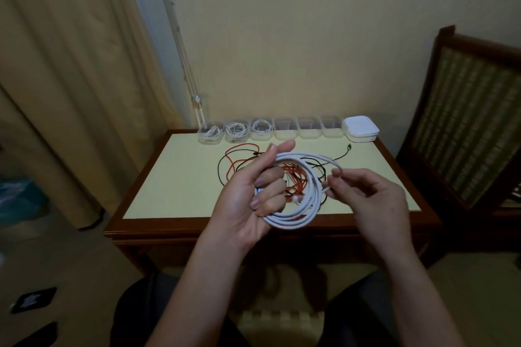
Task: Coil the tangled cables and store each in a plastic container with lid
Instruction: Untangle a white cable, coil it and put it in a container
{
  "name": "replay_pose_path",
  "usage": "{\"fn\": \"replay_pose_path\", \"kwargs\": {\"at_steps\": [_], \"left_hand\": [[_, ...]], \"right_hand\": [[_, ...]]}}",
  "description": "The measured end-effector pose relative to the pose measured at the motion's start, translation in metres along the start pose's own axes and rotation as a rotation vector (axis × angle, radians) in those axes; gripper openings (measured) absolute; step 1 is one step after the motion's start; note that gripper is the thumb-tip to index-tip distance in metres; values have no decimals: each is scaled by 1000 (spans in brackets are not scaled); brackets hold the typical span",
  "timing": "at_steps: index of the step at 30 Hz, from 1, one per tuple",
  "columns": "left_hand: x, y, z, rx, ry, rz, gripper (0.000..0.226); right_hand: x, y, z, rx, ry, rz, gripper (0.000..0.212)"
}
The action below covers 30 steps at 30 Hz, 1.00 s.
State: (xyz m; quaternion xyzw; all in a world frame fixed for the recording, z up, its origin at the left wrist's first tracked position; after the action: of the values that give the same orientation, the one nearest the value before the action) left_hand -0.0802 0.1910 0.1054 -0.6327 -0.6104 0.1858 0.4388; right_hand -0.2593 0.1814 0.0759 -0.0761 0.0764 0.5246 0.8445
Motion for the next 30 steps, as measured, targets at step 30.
{"fn": "replay_pose_path", "kwargs": {"at_steps": [30], "left_hand": [[-5, 20, -24, -514, -555, -204, 26]], "right_hand": [[25, -29, 6, 215, 41, 349, 10]]}}
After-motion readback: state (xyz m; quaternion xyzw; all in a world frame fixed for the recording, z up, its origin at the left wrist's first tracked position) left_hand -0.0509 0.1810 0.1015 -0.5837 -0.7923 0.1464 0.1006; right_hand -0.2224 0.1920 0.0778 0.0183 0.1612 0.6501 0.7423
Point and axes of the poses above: each hand's wrist, its own x-axis away from the middle knuckle, its own y-axis out of the back of the hand, z = x × y, the point moved 5 cm from there along -x, towards the middle knuckle, and after that the axes turned 15 degrees about -z, right-handed, at the moved point
